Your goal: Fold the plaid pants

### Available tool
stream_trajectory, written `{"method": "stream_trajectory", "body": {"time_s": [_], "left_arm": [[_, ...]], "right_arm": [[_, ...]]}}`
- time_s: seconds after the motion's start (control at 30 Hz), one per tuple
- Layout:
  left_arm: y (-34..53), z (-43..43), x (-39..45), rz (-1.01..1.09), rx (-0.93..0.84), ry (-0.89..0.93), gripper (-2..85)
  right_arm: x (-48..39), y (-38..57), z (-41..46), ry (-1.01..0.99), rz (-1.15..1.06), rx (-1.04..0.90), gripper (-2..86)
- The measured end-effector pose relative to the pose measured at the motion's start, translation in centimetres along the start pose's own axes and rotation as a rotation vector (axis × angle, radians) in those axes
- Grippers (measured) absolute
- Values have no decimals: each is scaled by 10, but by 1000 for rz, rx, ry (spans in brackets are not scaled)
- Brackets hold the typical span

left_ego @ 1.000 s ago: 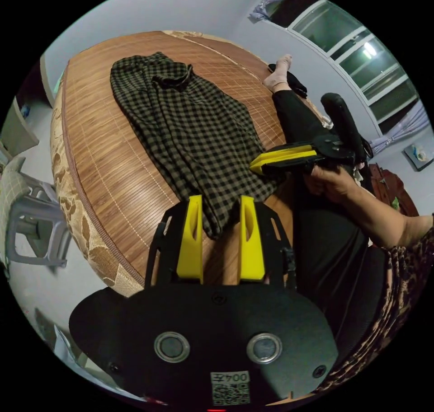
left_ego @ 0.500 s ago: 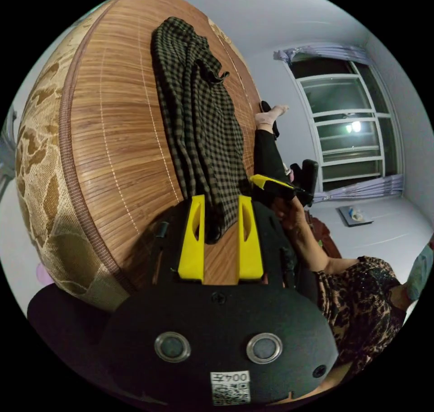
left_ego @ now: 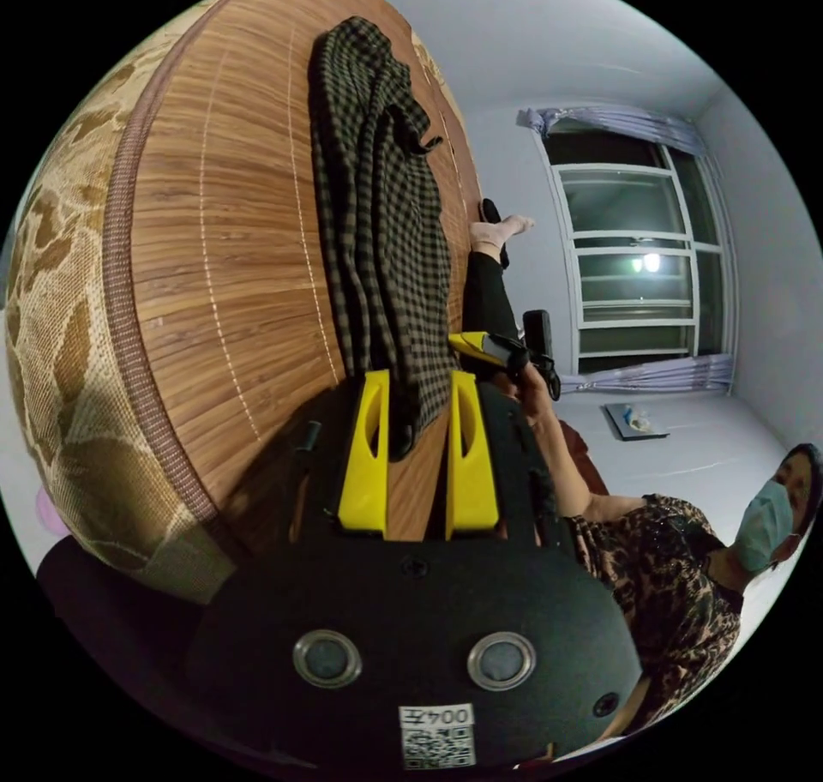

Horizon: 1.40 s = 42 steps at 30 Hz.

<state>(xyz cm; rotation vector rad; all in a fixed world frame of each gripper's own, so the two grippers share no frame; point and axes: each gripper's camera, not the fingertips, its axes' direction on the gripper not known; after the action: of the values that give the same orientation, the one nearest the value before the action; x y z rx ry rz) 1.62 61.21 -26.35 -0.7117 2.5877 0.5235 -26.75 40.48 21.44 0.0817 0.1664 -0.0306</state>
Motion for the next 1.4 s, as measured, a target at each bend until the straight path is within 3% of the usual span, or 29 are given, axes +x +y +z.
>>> {"method": "stream_trajectory", "body": {"time_s": [0.33, 0.53, 0.83, 1.0, 1.4], "left_arm": [[-13, -10, -21, 6, -76, 9, 89], [-14, -30, -45, -62, -42, 79, 94], [-18, -38, -63, -118, -111, 101, 112], [-11, -55, -79, -160, -34, 198, 123], [-14, -36, -78, -135, -170, 198, 127]], "right_arm": [[20, -2, -5, -118, -28, -160, 83], [31, 1, -25, -45, 30, -49, 96], [33, -3, -20, -23, 19, -148, 100], [37, -1, -29, -25, 44, -82, 102], [32, -4, -19, -34, 29, -129, 103]]}}
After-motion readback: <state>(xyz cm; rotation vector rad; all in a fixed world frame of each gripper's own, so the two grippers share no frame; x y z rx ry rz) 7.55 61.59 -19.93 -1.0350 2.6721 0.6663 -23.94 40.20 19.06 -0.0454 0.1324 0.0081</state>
